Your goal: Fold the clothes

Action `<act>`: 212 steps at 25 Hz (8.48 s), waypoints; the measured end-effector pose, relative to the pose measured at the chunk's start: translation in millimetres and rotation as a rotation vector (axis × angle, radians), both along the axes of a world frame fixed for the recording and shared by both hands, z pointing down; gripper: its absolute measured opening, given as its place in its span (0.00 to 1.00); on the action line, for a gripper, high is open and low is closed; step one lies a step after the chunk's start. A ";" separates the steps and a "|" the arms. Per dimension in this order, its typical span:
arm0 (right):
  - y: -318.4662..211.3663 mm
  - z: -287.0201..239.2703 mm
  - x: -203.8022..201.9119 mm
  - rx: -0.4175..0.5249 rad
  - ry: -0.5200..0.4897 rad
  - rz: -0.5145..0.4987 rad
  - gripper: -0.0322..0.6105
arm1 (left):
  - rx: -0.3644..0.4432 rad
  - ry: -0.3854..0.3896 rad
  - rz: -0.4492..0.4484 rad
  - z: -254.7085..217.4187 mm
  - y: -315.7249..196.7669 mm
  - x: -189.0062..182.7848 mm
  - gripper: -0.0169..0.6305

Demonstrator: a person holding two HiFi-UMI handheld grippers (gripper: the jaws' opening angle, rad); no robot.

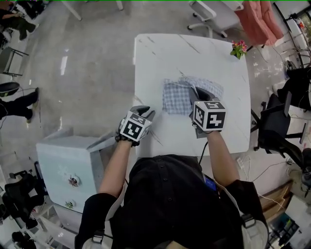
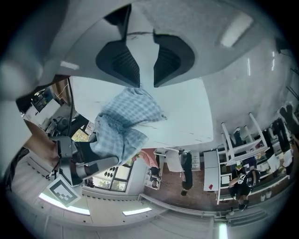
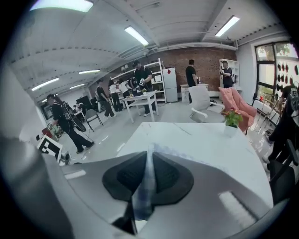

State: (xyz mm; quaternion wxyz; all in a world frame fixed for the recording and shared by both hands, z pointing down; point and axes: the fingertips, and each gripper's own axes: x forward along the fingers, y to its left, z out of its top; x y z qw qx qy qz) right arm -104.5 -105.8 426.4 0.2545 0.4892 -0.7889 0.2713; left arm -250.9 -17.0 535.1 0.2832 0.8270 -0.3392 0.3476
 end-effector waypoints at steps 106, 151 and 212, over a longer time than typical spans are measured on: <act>50.4 126.4 6.3 -0.157 0.073 -0.223 0.19 | -0.029 0.012 0.014 1.9 -99.5 62.0 0.28; 79.8 168.1 129.6 -0.140 0.250 -0.051 0.17 | 0.031 -0.080 0.095 65.6 -31.4 60.1 0.29; 111.2 -111.7 175.7 0.537 -0.221 0.018 0.05 | 0.644 0.211 -0.297 -206.4 25.1 85.5 0.04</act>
